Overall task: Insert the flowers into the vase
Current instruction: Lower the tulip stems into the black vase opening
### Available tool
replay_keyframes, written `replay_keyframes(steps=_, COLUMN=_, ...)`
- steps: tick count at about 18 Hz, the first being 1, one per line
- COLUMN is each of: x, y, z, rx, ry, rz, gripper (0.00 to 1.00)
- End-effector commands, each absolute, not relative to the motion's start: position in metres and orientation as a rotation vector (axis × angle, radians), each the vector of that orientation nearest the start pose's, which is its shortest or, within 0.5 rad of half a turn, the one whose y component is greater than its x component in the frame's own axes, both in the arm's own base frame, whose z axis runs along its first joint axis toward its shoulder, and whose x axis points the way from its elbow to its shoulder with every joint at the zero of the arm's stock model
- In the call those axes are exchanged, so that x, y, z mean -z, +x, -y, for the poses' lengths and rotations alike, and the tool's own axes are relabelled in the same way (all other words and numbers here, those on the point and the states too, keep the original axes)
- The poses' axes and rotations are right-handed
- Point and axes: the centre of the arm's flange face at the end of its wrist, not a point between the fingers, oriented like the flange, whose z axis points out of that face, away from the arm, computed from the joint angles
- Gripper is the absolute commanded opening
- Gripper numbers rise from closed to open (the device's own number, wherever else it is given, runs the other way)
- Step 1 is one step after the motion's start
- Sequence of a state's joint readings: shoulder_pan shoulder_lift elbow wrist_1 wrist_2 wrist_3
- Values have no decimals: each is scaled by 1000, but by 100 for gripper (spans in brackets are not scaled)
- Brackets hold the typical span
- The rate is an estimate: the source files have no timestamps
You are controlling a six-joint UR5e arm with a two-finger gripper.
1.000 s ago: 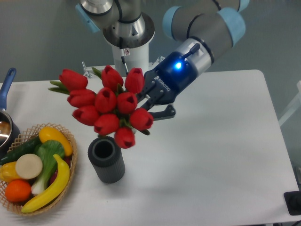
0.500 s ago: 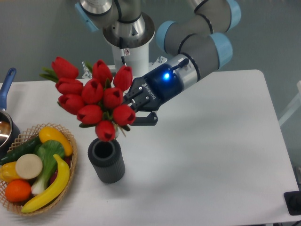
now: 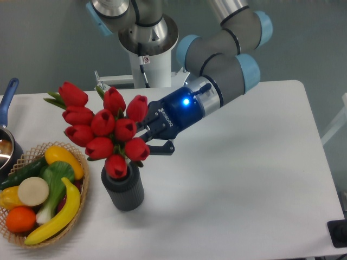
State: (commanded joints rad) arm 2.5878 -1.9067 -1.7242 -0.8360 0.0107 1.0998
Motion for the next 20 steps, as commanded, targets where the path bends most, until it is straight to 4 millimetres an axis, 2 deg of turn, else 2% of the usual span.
replay_keyframes(steps=7, x=-389, y=-374, z=-511, rx=619, ry=-1595, rz=-260, gripper=21)
replay_keyframes(steps=12, x=-382, y=-369, z=-514, rx=629, ry=-1596, rz=-266, gripper=21)
replay_keyframes(steps=20, x=-361, y=-360, z=-517, rx=643, ry=-1600, rz=-272, gripper=22)
